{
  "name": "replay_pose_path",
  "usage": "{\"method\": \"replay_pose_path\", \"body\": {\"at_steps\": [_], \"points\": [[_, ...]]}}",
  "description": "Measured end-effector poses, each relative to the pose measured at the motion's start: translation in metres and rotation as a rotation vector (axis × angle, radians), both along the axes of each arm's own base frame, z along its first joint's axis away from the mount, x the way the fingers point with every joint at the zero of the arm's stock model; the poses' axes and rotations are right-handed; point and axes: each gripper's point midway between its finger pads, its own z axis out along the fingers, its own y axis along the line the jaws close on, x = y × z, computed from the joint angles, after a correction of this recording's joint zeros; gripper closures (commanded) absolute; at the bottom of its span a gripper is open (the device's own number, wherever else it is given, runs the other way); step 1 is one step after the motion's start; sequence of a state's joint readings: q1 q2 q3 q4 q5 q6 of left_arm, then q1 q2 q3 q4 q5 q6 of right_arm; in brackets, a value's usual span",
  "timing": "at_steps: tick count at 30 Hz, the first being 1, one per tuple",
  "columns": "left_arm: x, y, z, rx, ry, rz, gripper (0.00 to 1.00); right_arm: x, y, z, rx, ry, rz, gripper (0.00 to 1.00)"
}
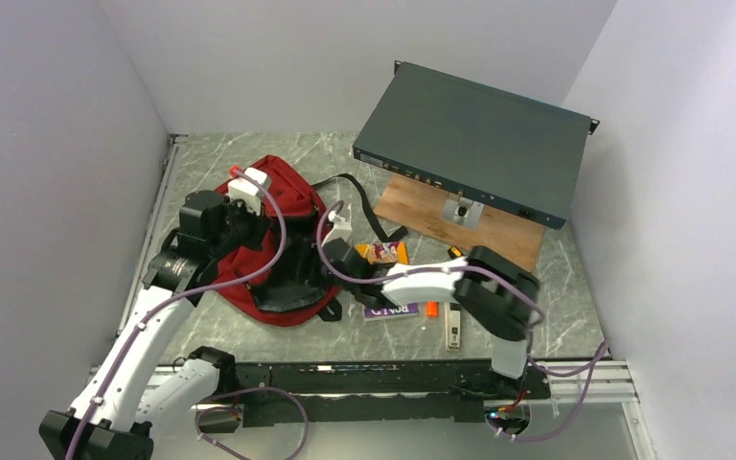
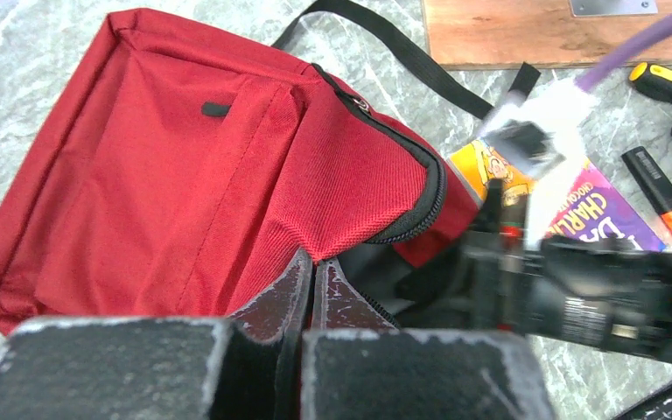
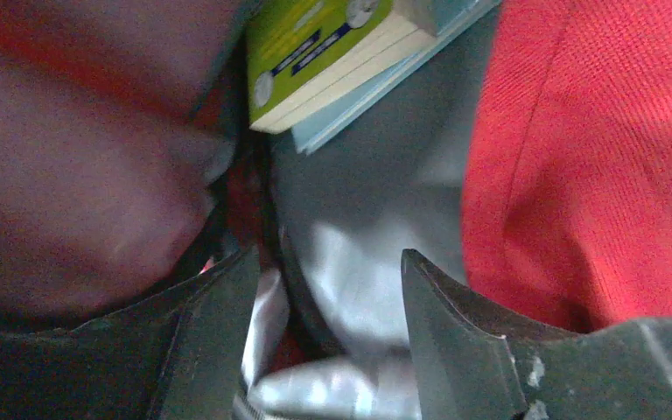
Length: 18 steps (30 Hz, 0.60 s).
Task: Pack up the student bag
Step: Place the book in the student bag, then pick up the book from the center of the board.
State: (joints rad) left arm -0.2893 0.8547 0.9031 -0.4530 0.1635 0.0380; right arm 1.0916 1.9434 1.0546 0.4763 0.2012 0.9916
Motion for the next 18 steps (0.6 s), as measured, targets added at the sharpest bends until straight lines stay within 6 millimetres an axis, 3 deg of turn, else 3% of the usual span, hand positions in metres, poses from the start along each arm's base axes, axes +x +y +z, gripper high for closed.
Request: {"method": "replay_pose_path", "body": {"at_steps": [4, 6, 9, 11, 14, 18], "points": [[0.003, -0.007, -0.013, -0.020, 0.062, -0.015, 1.00, -0.020, -0.035, 0.047, -0.098, -0.096, 0.090, 0.35], [0.003, -0.012, -0.025, -0.037, 0.119, -0.020, 1.00, -0.029, -0.054, 0.068, -0.129, -0.141, 0.121, 0.29], [-0.002, -0.020, -0.043, -0.070, 0.222, -0.032, 1.00, -0.047, -0.095, 0.083, -0.183, -0.190, 0.147, 0.20], [-0.006, -0.026, -0.049, -0.103, 0.271, -0.043, 0.96, -0.059, -0.124, 0.075, -0.234, -0.192, 0.152, 0.15], [-0.018, -0.038, -0.062, -0.182, 0.334, -0.063, 0.80, -0.074, -0.174, 0.043, -0.362, -0.165, 0.138, 0.13], [-0.046, -0.050, -0.091, -0.228, 0.433, -0.083, 0.64, -0.081, -0.215, 0.005, -0.525, -0.116, 0.115, 0.15]]}}
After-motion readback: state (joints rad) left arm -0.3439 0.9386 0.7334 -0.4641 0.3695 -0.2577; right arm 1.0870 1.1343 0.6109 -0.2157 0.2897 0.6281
